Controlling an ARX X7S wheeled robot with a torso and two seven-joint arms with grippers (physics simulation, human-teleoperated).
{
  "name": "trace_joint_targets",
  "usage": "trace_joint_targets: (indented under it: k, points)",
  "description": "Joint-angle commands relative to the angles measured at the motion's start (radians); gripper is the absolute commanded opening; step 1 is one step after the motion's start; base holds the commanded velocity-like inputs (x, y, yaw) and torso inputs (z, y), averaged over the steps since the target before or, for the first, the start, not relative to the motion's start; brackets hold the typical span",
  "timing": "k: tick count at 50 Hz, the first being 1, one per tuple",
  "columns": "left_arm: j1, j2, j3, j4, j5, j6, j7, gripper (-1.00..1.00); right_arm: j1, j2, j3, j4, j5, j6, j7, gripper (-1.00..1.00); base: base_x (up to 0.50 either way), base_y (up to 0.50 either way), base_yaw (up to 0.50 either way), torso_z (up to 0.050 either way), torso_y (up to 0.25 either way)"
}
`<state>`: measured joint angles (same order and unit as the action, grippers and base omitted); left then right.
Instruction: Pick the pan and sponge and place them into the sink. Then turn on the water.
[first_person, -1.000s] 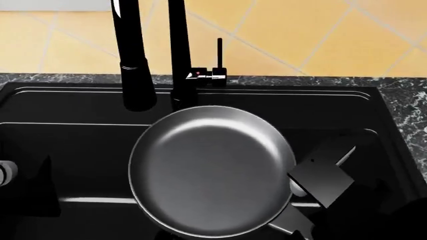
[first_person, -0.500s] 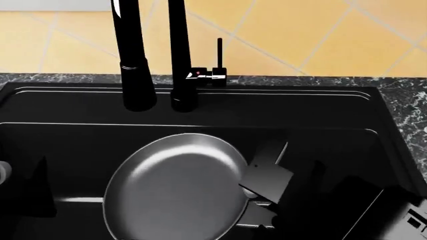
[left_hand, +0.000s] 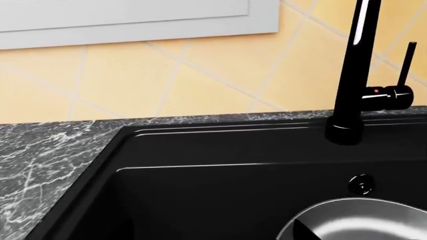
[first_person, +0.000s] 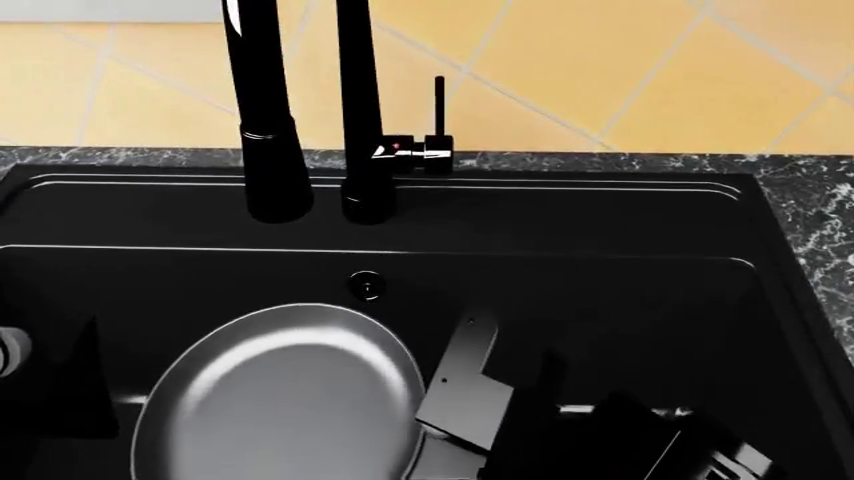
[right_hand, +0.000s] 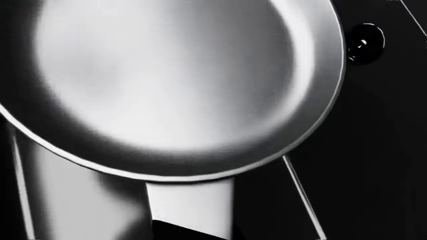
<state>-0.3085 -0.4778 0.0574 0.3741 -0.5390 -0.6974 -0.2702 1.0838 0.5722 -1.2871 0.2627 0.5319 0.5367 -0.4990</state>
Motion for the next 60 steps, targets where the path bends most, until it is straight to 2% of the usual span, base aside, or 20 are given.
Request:
trace_joint_targets:
  k: [1,21,29,53,54,60]
  points:
    - [0.027,-0.021,-0.022,0.005,-0.013,0.014,0.016,1.00,-0.046,-0.092,0.031,0.146,-0.033,-0.126,0.019,-1.00,0.00,0.00,0.00,0.000,0.000]
    - [0.013,-0.015,-0.010,0.002,-0.011,0.004,0.001,1.00,-0.083,-0.342,0.002,0.663,-0.106,-0.386,-0.106,-1.00,0.00,0.00,0.00,0.001,0.002]
    - [0.006,-0.002,0.003,-0.002,-0.003,0.002,-0.014,1.00,-0.075,-0.504,0.007,1.034,-0.130,-0.564,-0.195,-1.00,0.00,0.00,0.00,0.000,0.001]
    - [0.010,-0.006,0.007,-0.022,-0.002,0.015,-0.008,1.00,-0.088,-0.526,0.139,1.044,-0.262,-0.500,-0.265,-1.00,0.00,0.00,0.00,0.000,0.000]
    - [0.012,-0.006,0.006,-0.023,-0.002,0.017,-0.008,1.00,-0.089,-0.526,0.142,1.044,-0.266,-0.501,-0.268,1.00,0.00,0.00,0.00,0.000,0.000]
    - [0.015,-0.009,0.004,-0.021,-0.003,0.020,-0.008,1.00,-0.090,-0.528,0.165,1.044,-0.287,-0.491,-0.267,1.00,0.00,0.00,0.00,0.000,0.002]
